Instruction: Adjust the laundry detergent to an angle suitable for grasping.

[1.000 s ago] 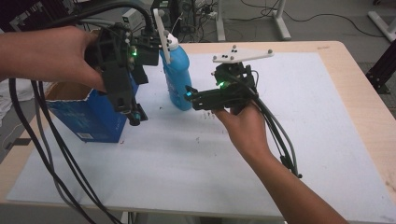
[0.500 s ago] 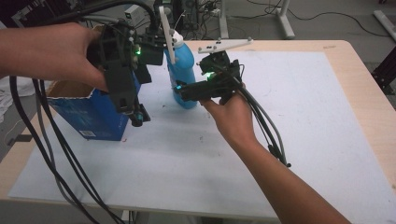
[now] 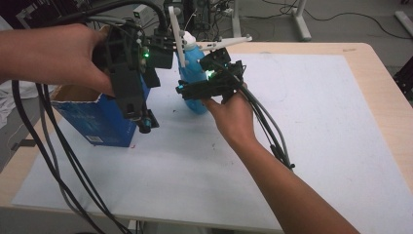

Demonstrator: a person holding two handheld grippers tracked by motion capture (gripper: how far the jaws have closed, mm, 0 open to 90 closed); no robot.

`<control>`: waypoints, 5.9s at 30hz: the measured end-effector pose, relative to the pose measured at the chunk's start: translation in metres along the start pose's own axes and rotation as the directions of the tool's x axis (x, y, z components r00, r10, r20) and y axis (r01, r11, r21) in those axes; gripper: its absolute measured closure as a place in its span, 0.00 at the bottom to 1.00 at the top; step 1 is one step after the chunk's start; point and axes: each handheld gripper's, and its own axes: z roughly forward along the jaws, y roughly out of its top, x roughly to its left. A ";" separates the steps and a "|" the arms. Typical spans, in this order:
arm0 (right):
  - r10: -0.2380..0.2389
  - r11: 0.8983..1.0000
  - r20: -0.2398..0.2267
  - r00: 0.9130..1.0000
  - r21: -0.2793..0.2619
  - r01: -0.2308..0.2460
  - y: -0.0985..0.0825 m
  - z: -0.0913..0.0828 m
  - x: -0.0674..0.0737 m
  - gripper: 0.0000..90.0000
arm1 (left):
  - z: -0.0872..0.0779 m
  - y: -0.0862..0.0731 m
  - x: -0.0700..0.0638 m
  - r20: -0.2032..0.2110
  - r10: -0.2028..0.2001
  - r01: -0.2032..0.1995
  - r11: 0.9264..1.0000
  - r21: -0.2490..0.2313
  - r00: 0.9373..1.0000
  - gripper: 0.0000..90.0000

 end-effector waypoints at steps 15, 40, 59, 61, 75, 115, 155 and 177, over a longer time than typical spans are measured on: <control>0.031 1.000 -0.008 0.999 -0.004 -0.031 -0.003 0.013 -0.001 0.08 | 0.001 -0.003 0.002 -0.002 0.000 0.000 1.000 0.003 1.000 0.08; 0.039 0.999 -0.007 0.999 -0.032 -0.039 0.000 0.020 0.004 0.33 | 0.002 -0.004 0.002 0.001 0.004 -0.004 1.000 -0.001 1.000 0.08; 0.033 0.999 0.021 0.999 -0.041 -0.032 0.003 0.017 0.003 0.49 | 0.003 -0.008 0.004 0.007 -0.006 0.006 1.000 -0.005 1.000 0.08; 0.030 0.999 0.027 0.999 -0.037 -0.029 0.003 0.016 0.004 0.49 | 0.003 -0.008 0.004 0.007 -0.008 0.008 1.000 -0.005 1.000 0.08; -0.093 0.996 -0.021 0.995 0.005 0.093 0.018 -0.024 -0.013 0.49 | 0.003 -0.002 0.002 0.002 -0.006 0.006 1.000 -0.015 1.000 0.08; -0.177 0.979 -0.434 0.884 0.015 0.203 -0.016 -0.096 -0.093 0.49 | 0.009 0.022 -0.001 -0.001 0.014 -0.014 1.000 -0.011 1.000 0.08; -0.259 0.953 -0.606 0.752 -0.032 0.302 -0.031 -0.077 -0.090 0.49 | 0.016 0.019 0.003 0.012 -0.005 0.005 1.000 -0.001 1.000 0.08; -0.273 0.949 -0.623 0.733 -0.047 0.313 -0.035 -0.080 -0.095 0.49 | 0.017 0.022 0.004 0.016 -0.002 0.002 1.000 0.002 1.000 0.08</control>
